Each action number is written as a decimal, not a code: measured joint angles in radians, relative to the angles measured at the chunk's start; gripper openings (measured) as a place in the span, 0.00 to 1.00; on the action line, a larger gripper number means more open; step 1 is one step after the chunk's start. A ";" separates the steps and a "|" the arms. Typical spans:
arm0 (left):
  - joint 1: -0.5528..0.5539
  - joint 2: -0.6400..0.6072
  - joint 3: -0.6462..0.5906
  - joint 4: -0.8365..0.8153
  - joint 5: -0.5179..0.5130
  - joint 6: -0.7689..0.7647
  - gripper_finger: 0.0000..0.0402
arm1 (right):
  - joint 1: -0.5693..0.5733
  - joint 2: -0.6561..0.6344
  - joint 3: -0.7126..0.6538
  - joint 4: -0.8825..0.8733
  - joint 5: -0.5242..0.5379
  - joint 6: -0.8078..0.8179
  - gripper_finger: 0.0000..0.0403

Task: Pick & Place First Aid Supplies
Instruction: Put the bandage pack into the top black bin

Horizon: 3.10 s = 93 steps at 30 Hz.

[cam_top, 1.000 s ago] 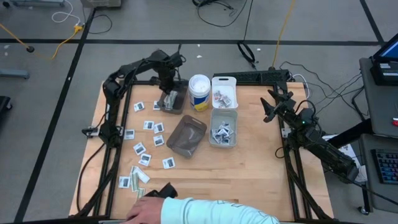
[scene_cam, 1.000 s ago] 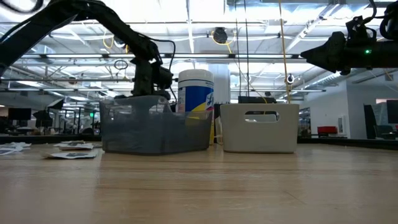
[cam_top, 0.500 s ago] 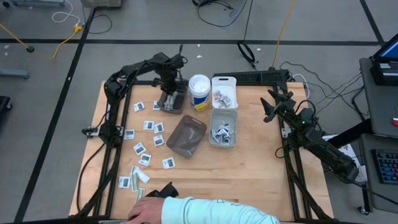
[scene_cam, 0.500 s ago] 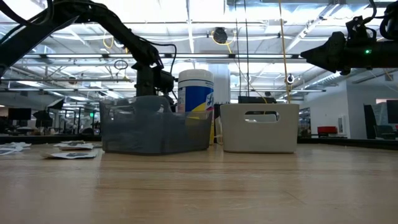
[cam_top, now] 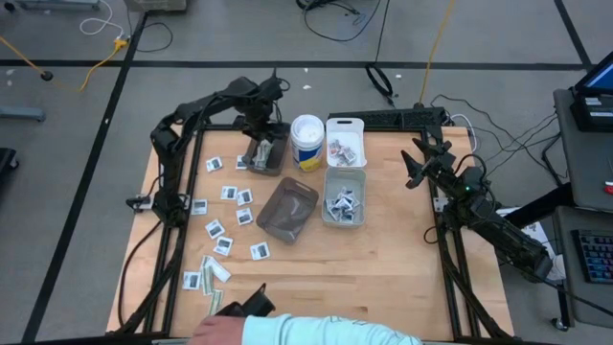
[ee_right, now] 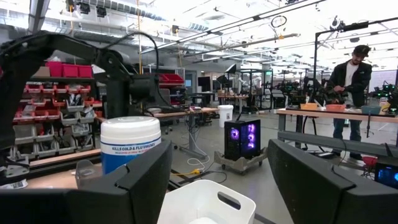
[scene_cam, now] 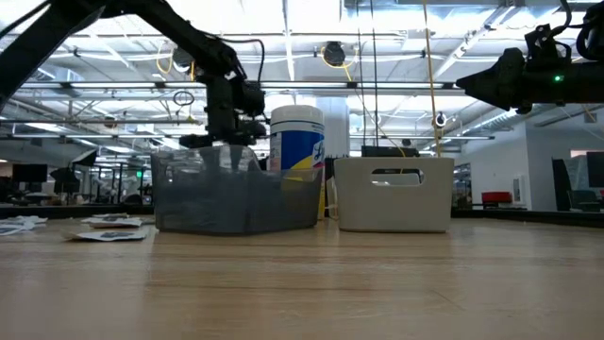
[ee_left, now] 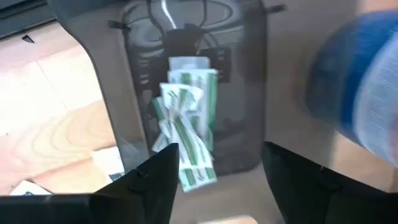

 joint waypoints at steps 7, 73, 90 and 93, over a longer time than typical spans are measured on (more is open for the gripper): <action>-0.038 -0.108 0.001 -0.006 0.025 0.033 0.63 | 0.000 0.000 0.000 0.000 0.000 0.000 0.65; -1.625 -0.714 -0.661 0.135 -0.109 -1.628 0.60 | 0.000 0.000 0.000 0.000 0.000 0.000 0.65; -1.737 -0.579 -0.661 0.294 -0.110 -1.783 0.60 | 0.000 0.000 0.000 0.000 0.000 0.000 0.65; -1.737 -0.546 -0.661 0.295 -0.109 -1.793 0.60 | 0.000 0.000 0.000 0.000 0.000 0.000 0.65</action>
